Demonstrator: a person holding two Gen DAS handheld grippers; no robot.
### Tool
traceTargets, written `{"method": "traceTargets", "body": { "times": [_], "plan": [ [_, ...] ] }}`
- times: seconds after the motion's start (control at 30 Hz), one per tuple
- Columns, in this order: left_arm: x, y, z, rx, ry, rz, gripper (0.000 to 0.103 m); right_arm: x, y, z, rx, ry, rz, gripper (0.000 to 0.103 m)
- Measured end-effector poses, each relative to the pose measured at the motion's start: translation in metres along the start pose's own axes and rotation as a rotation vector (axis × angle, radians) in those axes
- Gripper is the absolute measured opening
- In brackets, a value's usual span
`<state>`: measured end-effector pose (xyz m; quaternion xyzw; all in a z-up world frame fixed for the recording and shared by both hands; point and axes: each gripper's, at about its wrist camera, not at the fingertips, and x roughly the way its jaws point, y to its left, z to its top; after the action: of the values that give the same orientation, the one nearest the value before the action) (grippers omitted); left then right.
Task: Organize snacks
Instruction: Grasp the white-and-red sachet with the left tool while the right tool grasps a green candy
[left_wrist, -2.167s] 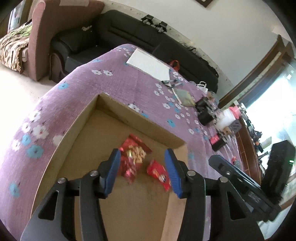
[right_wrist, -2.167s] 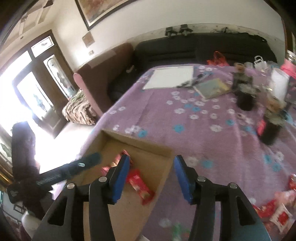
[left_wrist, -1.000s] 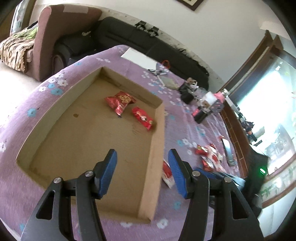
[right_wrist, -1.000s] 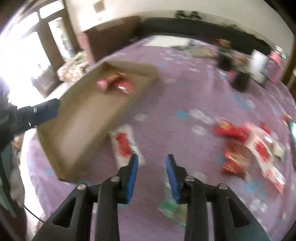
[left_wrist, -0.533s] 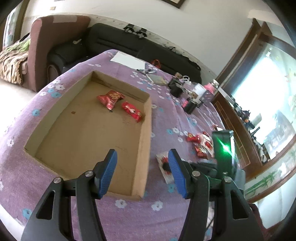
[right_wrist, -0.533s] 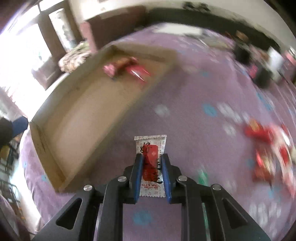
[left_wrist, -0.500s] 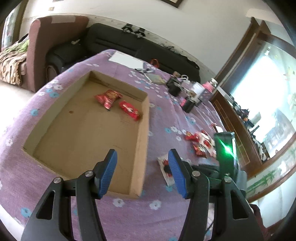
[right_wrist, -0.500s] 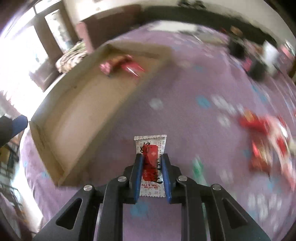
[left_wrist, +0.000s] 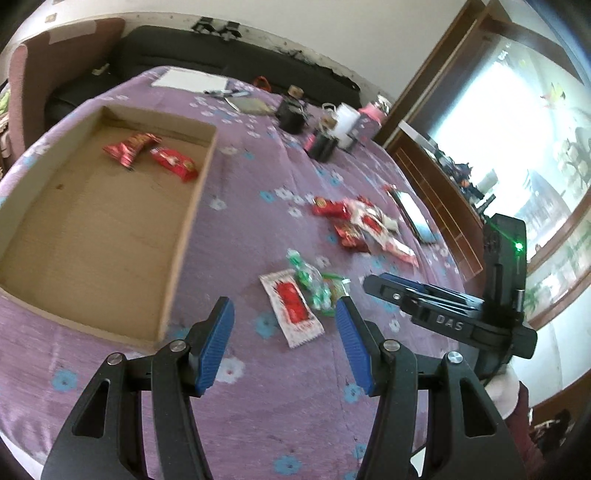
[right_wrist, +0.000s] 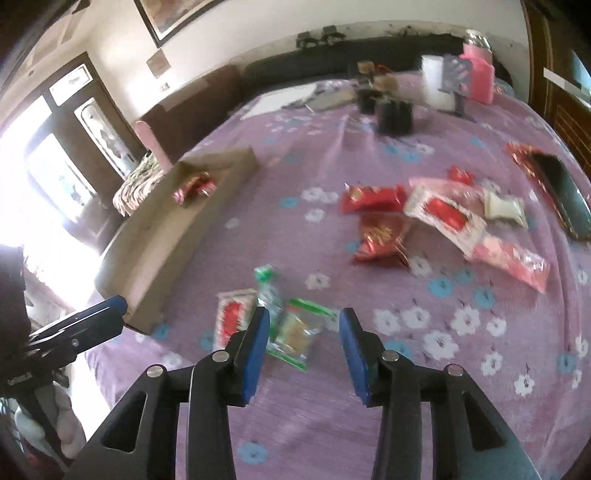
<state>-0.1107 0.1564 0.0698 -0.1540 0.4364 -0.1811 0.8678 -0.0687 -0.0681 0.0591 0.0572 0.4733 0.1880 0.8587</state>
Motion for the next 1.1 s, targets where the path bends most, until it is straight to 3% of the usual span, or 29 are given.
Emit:
{"method": "traceTargets", "body": {
  "times": [0.23, 0.37, 0.47, 0.53, 0.57, 0.6, 0.97, 1.1],
  "plan": [
    [0.011, -0.016, -0.017, 0.058, 0.034, 0.055, 0.056, 0.022, 0.011, 0.006, -0.082, -0.023, 0.027, 0.042],
    [0.012, -0.018, -0.026, 0.098, 0.039, 0.102, 0.056, 0.050, 0.027, 0.026, -0.134, 0.034, 0.036, 0.040],
    [0.012, -0.017, -0.030, 0.112, 0.044, 0.120, 0.056, 0.075, 0.039, 0.031, -0.185, 0.087, -0.025, 0.038],
    [0.013, -0.017, -0.031, 0.118, 0.050, 0.122, 0.056, 0.084, 0.042, 0.028, -0.206, 0.109, -0.039, 0.031],
    [0.013, -0.017, -0.031, 0.123, 0.052, 0.121, 0.056, 0.082, 0.041, 0.026, -0.214, 0.099, -0.045, 0.020],
    [0.015, -0.018, -0.030, 0.124, 0.055, 0.119, 0.056, 0.082, 0.039, 0.024, -0.209, 0.111, -0.047, 0.016],
    [0.068, -0.036, -0.012, 0.087, 0.121, 0.064, 0.056, 0.037, -0.026, -0.001, -0.086, 0.055, -0.176, 0.016],
    [0.092, -0.042, -0.003, 0.109, 0.121, 0.149, 0.055, 0.027, -0.041, -0.007, -0.053, 0.043, -0.166, 0.016]
  ]
}}
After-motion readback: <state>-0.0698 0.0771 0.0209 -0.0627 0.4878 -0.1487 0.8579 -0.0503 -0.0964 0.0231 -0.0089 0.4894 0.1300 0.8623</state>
